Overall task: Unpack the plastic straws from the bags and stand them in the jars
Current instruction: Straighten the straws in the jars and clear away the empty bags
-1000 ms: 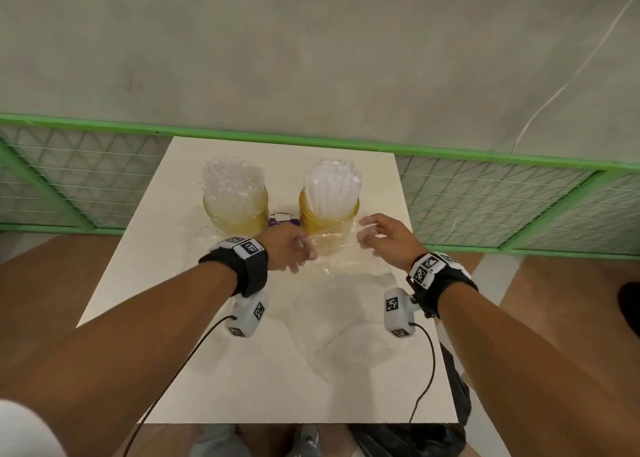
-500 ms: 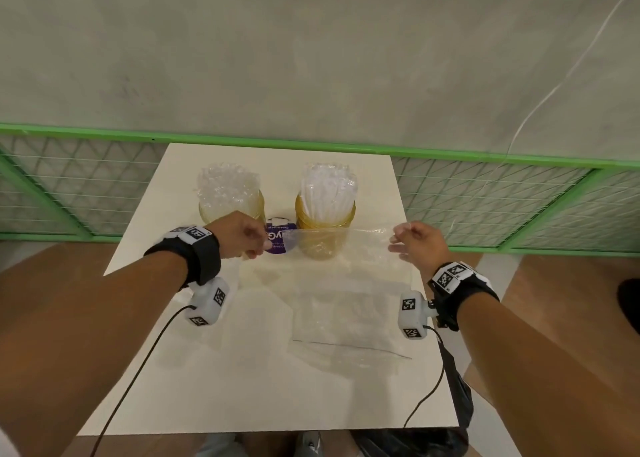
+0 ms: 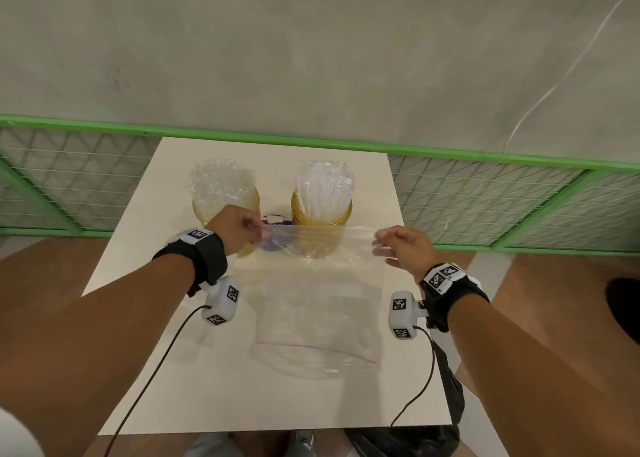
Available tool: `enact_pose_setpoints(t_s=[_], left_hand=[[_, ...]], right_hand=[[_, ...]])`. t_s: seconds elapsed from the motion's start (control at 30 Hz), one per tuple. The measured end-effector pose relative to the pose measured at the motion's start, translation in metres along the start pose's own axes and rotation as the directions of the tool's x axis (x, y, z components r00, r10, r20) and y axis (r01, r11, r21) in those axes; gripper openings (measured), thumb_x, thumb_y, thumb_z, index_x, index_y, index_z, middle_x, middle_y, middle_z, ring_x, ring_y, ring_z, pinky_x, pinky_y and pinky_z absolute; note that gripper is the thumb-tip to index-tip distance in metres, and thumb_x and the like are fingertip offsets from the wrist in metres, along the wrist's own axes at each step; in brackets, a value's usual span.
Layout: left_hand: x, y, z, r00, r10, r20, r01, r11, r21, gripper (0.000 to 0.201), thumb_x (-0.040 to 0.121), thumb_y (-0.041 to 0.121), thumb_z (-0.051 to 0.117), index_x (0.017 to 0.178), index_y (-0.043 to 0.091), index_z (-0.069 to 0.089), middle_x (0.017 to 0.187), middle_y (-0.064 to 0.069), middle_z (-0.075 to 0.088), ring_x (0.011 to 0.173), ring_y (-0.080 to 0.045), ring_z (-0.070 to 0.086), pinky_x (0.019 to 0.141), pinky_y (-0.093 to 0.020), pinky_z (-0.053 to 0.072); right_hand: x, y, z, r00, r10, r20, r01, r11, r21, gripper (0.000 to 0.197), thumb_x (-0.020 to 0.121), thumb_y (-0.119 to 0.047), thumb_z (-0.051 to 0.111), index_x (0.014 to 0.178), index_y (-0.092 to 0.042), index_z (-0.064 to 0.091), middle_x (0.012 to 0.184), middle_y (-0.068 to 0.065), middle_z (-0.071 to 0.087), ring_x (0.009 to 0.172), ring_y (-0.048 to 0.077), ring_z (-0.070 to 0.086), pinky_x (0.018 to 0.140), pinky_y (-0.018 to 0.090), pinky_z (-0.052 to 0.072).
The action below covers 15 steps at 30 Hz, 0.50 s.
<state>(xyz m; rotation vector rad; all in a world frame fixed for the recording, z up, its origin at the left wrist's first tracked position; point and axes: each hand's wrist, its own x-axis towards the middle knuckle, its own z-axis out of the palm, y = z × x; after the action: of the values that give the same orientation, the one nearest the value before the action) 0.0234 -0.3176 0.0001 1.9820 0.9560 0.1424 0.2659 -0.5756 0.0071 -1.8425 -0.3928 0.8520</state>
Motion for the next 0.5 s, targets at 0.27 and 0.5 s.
enact_pose_setpoints(t_s=[0.27, 0.5], left_hand=[[0.004, 0.053, 0.03, 0.974, 0.196, 0.109, -0.211, 0.966, 0.147, 0.012, 0.087, 0.013, 0.068, 0.087, 0.025, 0.069, 0.08, 0.006, 0.069, 0.078, -0.017, 0.063, 0.072, -0.028, 0.05], [0.002, 0.078, 0.051, 0.976, 0.129, 0.175, -0.121, 0.991, -0.054, 0.056, 0.077, 0.047, 0.079, 0.109, 0.022, 0.041, 0.081, 0.008, 0.071, 0.074, -0.012, 0.063, 0.066, -0.027, 0.045]], right_hand=[[0.007, -0.023, 0.033, 0.909, -0.367, 0.198, 0.398, 0.623, -0.673, 0.069, 0.086, -0.04, 0.073, 0.146, -0.029, 0.043, 0.147, -0.003, 0.048, 0.132, 0.021, 0.047, 0.112, 0.041, 0.039], [0.008, -0.043, 0.061, 0.885, -0.32, 0.338, 0.455, 0.748, -0.483, 0.008, 0.093, -0.029, 0.07, 0.1, -0.026, 0.071, 0.098, -0.004, 0.073, 0.097, 0.016, 0.067, 0.088, 0.034, 0.053]])
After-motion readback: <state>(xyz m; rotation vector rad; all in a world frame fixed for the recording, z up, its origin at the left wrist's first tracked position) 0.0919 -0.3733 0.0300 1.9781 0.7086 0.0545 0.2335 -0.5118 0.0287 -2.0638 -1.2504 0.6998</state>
